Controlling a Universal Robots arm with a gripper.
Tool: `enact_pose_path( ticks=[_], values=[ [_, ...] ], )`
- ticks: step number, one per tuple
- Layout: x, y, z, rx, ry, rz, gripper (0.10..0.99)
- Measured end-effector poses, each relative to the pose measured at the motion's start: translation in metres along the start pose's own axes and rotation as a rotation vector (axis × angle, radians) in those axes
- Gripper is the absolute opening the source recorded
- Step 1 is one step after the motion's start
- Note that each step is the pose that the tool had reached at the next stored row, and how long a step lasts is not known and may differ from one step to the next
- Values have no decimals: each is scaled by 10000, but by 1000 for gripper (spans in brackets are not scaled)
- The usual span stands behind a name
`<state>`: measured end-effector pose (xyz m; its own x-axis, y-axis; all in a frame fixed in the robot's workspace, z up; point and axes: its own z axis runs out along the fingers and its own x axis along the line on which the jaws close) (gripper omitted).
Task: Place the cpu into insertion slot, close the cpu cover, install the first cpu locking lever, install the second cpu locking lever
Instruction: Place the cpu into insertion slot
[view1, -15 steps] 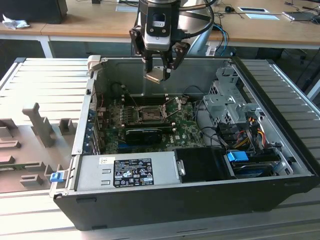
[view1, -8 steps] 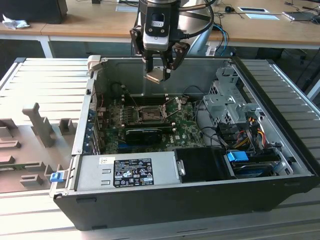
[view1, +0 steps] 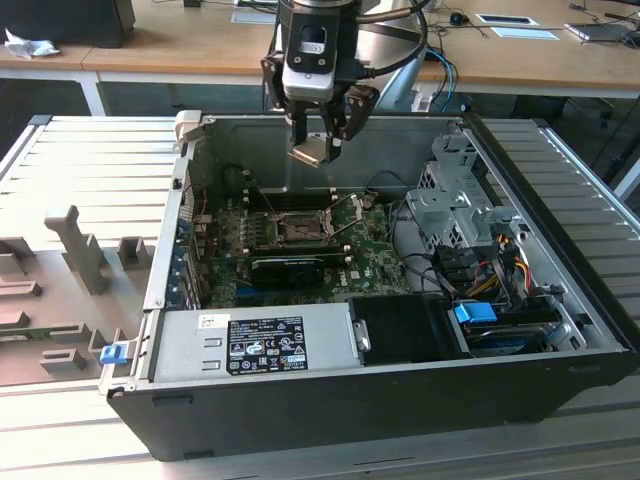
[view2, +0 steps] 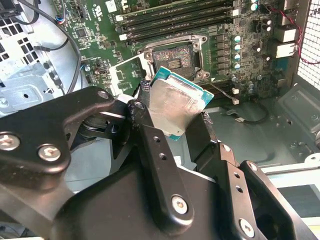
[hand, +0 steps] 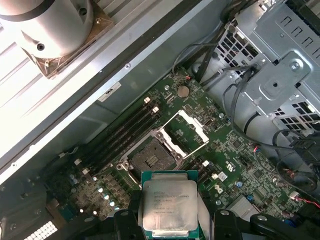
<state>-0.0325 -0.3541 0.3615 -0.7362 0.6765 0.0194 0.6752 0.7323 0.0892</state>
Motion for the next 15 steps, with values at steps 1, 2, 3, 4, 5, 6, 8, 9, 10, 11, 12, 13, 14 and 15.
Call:
enact_pose_path(
  ticks=[1, 2, 3, 4, 5, 6, 8, 9, 10, 11, 12, 13, 14, 15],
  values=[
    [0, 0, 0, -1, -4, 37, 529],
    [0, 0, 0, -1, -7, 75, 529],
    [0, 0, 0, -2, -10, 109, 529],
    [0, 0, 0, -3, -16, 170, 529],
    [0, 0, 0, -3, -19, 203, 529],
    [0, 0, 0, -4, -22, 242, 529],
    [0, 0, 0, -6, -29, 319, 529],
    [0, 0, 0, -7, -34, 365, 529],
    [0, 0, 0, -7, -37, 404, 529],
    [0, 0, 1, -9, -41, 458, 529],
    [0, 0, 1, -9, -46, 505, 529],
    [0, 0, 1, -10, -49, 542, 529],
    [0, 0, 1, -11, -52, 578, 529],
    [0, 0, 1, -11, -55, 613, 529]
  ],
)
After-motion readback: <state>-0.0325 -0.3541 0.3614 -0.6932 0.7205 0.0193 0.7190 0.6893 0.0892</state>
